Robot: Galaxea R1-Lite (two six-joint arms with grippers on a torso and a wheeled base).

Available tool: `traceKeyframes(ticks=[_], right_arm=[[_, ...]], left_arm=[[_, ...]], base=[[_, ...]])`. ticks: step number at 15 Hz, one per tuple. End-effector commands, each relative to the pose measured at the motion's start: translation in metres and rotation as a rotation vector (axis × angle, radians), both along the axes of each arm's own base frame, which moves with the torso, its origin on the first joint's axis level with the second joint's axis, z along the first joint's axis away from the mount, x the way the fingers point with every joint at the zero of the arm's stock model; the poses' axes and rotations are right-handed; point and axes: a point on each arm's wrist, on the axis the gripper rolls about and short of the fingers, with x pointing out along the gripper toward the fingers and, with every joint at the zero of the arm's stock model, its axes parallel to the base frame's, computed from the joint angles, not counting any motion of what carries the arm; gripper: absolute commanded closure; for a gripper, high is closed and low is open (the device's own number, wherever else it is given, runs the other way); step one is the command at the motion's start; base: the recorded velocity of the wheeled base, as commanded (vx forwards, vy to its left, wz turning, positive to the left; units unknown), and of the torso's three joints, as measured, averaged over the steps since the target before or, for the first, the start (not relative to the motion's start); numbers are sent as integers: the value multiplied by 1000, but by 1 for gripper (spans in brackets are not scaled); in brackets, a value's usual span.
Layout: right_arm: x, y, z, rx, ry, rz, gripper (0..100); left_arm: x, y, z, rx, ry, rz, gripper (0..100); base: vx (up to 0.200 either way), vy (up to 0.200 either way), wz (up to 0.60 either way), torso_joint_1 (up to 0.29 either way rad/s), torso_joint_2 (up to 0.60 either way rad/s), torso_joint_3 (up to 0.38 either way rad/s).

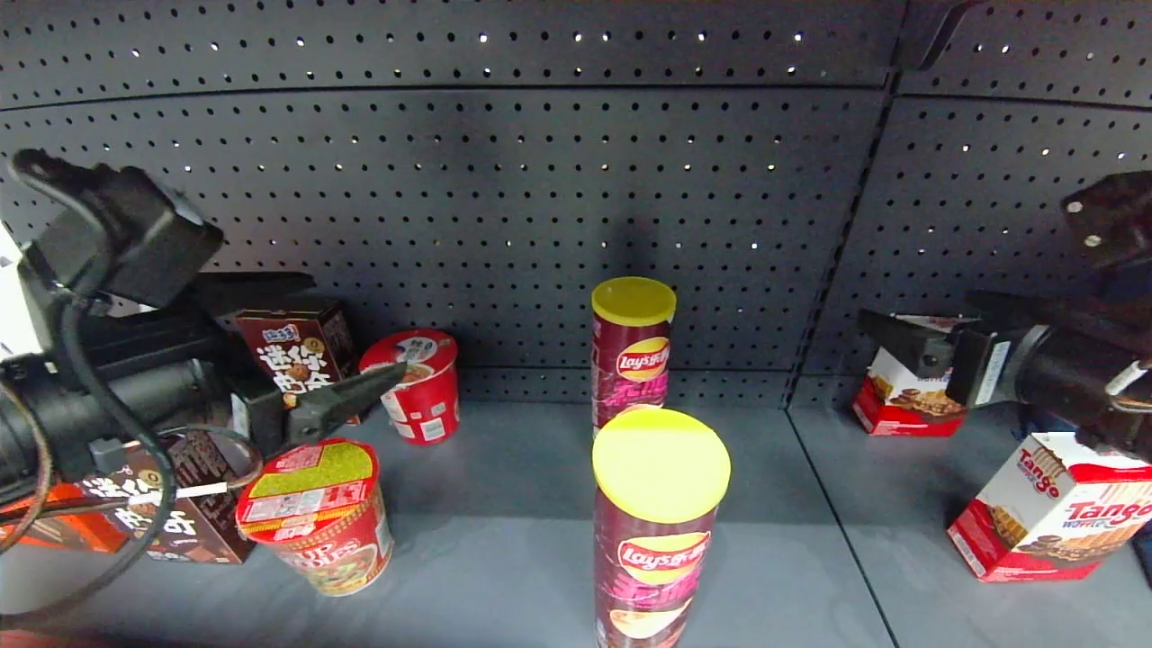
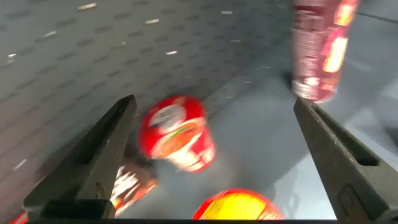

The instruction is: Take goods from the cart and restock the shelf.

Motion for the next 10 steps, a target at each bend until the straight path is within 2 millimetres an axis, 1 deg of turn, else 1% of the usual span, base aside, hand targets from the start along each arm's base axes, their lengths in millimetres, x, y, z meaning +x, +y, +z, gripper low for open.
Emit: traceKeyframes(ticks=[1,2,4,5,6,7,8,10], right_arm=[[-19,-19,7,24,-50,-43,0],[-29,-30,6,29,-64,-77,0],[-41,-42,4,32,-76,-125,0],[-53,-54,-1,33,-86,-180,0],[-56,-58,-2,35,-92,-200,0],[-68,-70,-3,41,-116,-272,0],[-80,-78,-3,46,-144,-322,0],[-101,-81,-3,52,-169,-331,0]], left_arm=[[-21,18,11,-32,-63,71,0],[-33,26,16,-51,-89,110,0],[-47,32,16,-78,-110,142,0],[-62,36,8,-97,-104,179,0],[-67,37,5,-106,-102,192,0],[-81,39,-4,-139,-93,234,0],[-92,41,-10,-161,-100,268,0],[-112,44,-13,-176,-142,311,0]], base=[[0,0,0,0,0,0],[0,0,0,0,0,0],[0,0,0,0,0,0],[0,0,0,0,0,0],[0,0,0,0,0,0],[0,0,0,0,0,0],[0,0,0,0,0,0],[0,0,0,0,0,0]])
